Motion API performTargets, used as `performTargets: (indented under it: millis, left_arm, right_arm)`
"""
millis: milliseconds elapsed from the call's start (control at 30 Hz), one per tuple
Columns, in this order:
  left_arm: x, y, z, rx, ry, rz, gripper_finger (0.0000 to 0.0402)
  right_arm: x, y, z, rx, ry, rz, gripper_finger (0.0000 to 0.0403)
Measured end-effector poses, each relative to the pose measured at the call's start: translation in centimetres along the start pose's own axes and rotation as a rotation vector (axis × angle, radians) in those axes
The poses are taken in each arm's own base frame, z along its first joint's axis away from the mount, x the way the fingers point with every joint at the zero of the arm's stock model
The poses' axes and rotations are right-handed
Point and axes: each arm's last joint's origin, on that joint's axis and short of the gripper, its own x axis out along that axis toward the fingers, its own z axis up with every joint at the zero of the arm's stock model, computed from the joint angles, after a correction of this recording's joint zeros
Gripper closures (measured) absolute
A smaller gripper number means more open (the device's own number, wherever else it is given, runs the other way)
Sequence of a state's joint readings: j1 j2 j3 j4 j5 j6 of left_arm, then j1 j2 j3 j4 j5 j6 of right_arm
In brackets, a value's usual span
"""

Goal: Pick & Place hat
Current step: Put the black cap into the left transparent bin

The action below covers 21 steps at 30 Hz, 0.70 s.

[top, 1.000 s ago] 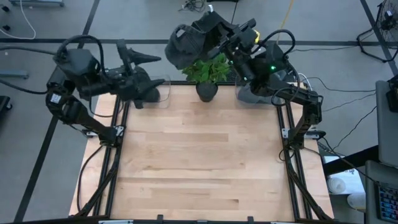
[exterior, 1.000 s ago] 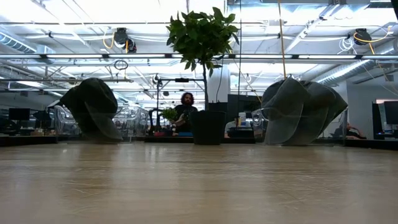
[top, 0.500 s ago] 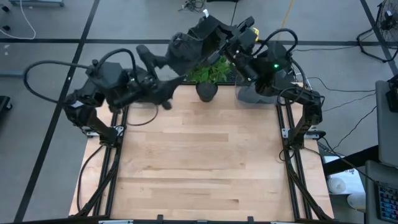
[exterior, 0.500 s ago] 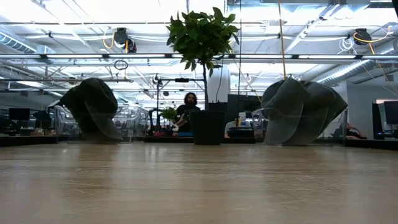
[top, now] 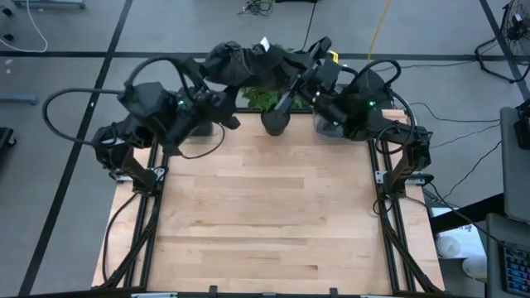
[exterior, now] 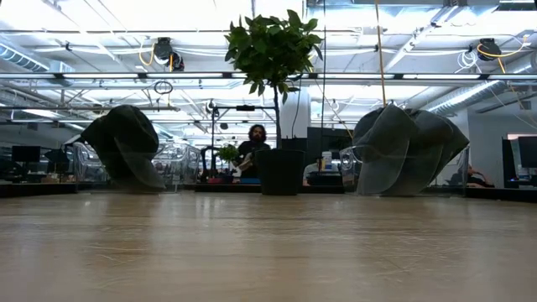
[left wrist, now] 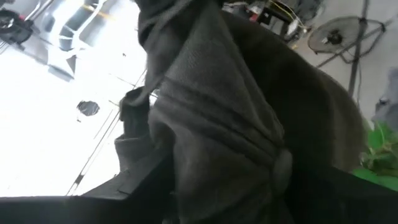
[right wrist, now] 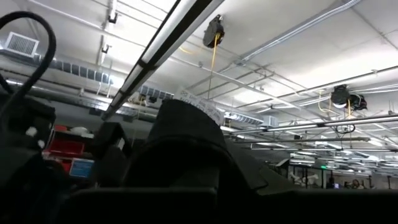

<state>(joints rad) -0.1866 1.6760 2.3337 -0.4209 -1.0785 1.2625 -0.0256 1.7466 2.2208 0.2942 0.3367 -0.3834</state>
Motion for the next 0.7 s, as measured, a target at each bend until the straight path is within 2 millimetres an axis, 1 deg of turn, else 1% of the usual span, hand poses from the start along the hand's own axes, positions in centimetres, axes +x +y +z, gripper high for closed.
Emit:
performTargets:
  millis: [100, 200, 267, 400, 433, 533, 700]
  left_arm:
    - [-0.6, 0.5, 0.2, -0.037, -0.02, 0.009, 0.0153]
    - [-1.5, 1.2, 0.1, -0.071, -0.044, 0.007, 0.0203]
    - [-1.9, 1.6, 0.1, -0.089, -0.058, 0.008, 0.0251]
    - [-2.6, 1.7, 0.4, -0.092, -0.082, -0.003, 0.0372]
    - [-2.8, 1.7, 0.5, -0.09, -0.091, -0.003, 0.0385]
    - [-3.5, 2.1, 0.7, -0.066, -0.115, 0.002, 0.0394]
    - [-4.6, 2.8, 1.2, -0.093, -0.138, 0.026, 0.0397]
  right_arm:
    - [-0.1, 0.3, 0.0, -0.002, 0.013, 0.006, 0.0403]
    - [-0.2, 0.1, 0.2, -0.004, 0.017, 0.008, 0.0403]
    - [-0.3, 0.0, 0.5, -0.001, 0.01, 0.003, 0.0403]
    - [-0.5, -0.4, 1.2, 0.003, -0.001, 0.001, 0.0403]
    - [-0.5, -0.4, 1.3, 0.004, -0.004, 0.0, 0.0403]
    - [-0.5, -0.4, 1.3, 0.002, -0.006, 0.003, 0.0403]
    - [-0.6, 0.0, 1.0, -0.042, 0.023, 0.021, 0.0402]
